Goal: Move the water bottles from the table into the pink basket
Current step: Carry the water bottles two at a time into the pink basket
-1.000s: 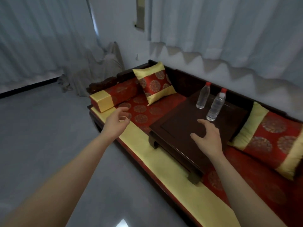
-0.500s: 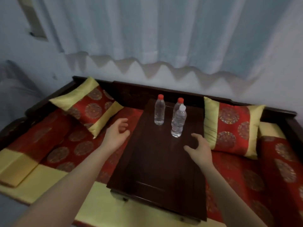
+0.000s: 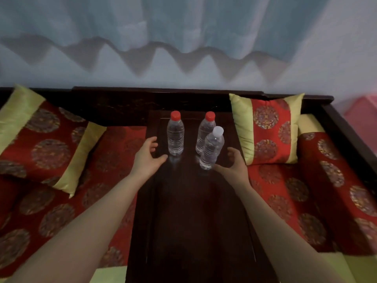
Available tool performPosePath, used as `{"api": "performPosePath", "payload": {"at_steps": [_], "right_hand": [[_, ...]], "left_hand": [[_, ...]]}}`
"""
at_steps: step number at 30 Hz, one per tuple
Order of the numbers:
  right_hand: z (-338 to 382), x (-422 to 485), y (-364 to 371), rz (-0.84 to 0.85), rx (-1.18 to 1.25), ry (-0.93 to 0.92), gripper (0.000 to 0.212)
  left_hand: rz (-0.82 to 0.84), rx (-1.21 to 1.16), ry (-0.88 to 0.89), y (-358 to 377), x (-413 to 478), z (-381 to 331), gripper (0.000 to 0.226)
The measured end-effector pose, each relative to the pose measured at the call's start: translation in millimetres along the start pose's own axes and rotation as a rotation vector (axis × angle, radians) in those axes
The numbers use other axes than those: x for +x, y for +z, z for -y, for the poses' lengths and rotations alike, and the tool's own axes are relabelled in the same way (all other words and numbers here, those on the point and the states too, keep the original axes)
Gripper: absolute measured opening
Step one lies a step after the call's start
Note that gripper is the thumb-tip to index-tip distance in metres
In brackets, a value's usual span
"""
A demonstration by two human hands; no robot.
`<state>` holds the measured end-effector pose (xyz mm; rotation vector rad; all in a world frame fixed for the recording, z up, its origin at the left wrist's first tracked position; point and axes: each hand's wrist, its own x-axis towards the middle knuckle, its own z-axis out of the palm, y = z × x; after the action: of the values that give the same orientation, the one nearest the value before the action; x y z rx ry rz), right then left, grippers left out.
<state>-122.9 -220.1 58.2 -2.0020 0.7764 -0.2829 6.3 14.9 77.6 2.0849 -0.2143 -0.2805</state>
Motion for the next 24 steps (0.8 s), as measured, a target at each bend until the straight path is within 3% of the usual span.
{"api": "performPosePath", "payload": {"at_steps": [4,8,11,14,17,24], "right_hand": [[-13,19,35,-0.022,0.092,0.032,0.089],[-25,36,55,-0.074,0.151,0.029,0.087],[-35,49,63,-0.094,0.188,0.015,0.076],[-42,53,66,-0.096,0.220,-0.001,0.069],[-42,53,67,-0.099,0.234,-0.025,0.073],[-35,54,66,-0.129,0.259,-0.047,0.072]], "left_hand": [[0.125,-0.035,0.013,27,47,27,0.105],[0.138,-0.078,0.012,49,83,50,0.115],[0.158,-0.107,0.051,63,102,61,0.105],[0.168,-0.127,0.074,71,113,60,0.081],[0.150,-0.205,0.055,75,119,58,0.062],[0.144,-0.194,0.036,69,117,59,0.051]]}}
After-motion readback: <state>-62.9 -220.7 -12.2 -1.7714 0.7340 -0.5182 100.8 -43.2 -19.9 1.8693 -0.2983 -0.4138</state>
